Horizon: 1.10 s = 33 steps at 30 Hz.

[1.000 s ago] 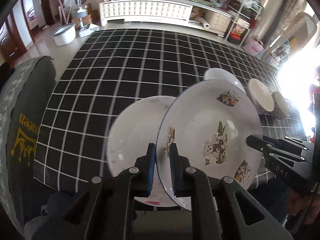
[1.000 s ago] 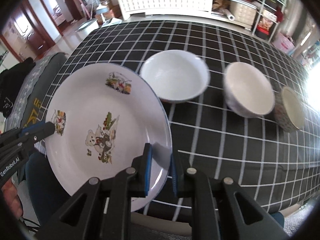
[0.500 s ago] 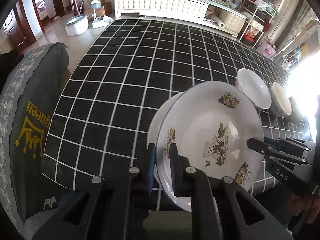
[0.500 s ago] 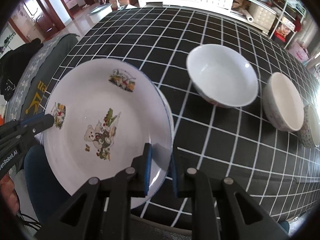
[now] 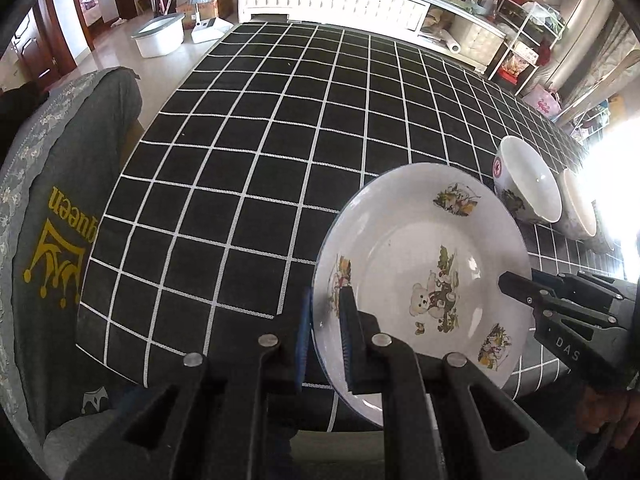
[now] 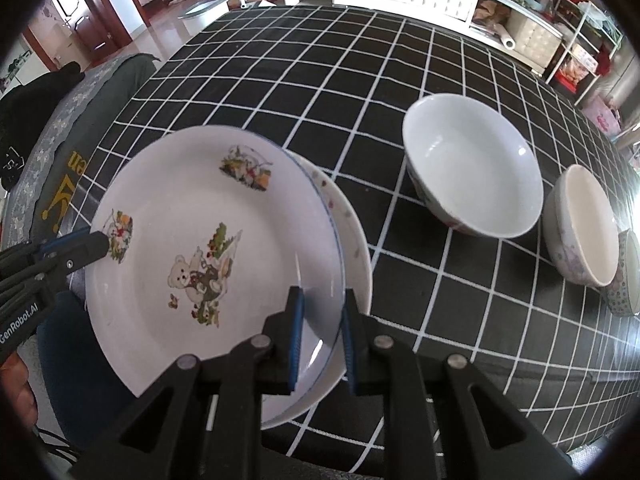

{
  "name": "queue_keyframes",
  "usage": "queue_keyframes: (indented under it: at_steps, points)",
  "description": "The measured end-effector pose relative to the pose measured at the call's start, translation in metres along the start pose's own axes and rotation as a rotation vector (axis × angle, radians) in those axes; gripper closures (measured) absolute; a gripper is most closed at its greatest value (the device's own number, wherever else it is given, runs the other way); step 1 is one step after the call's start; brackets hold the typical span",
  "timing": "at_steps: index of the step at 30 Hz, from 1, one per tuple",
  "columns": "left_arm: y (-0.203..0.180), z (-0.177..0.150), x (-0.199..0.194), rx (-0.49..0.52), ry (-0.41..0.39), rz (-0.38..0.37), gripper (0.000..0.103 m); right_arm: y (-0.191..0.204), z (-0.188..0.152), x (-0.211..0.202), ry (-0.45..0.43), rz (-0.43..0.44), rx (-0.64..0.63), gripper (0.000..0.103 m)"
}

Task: Organize plates and bowls
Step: 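Lower the bear plate onto the pink-petal plate with the left gripper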

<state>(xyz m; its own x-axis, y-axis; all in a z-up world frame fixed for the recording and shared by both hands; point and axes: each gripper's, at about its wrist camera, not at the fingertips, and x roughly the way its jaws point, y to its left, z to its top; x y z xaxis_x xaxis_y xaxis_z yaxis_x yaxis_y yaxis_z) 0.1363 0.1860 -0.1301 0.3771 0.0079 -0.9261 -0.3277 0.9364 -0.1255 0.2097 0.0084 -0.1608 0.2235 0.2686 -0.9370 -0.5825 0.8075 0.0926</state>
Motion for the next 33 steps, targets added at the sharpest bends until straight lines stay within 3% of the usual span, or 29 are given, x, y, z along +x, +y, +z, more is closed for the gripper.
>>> queue_keyframes:
  at_steps: [22,27,33]
  points:
    - [0.000,-0.001,0.005,-0.015,-0.008,-0.009,0.088,0.001,0.002,-0.002,-0.018,0.010,0.010,0.080]
    - [-0.002,-0.004,0.004,0.005,-0.010,-0.007,0.085,0.002,0.000,-0.002,-0.024,0.015,0.014,0.074]
    - [-0.003,-0.008,0.004,0.011,-0.008,-0.011,0.085,0.008,-0.002,-0.004,-0.032,0.037,0.000,0.056]
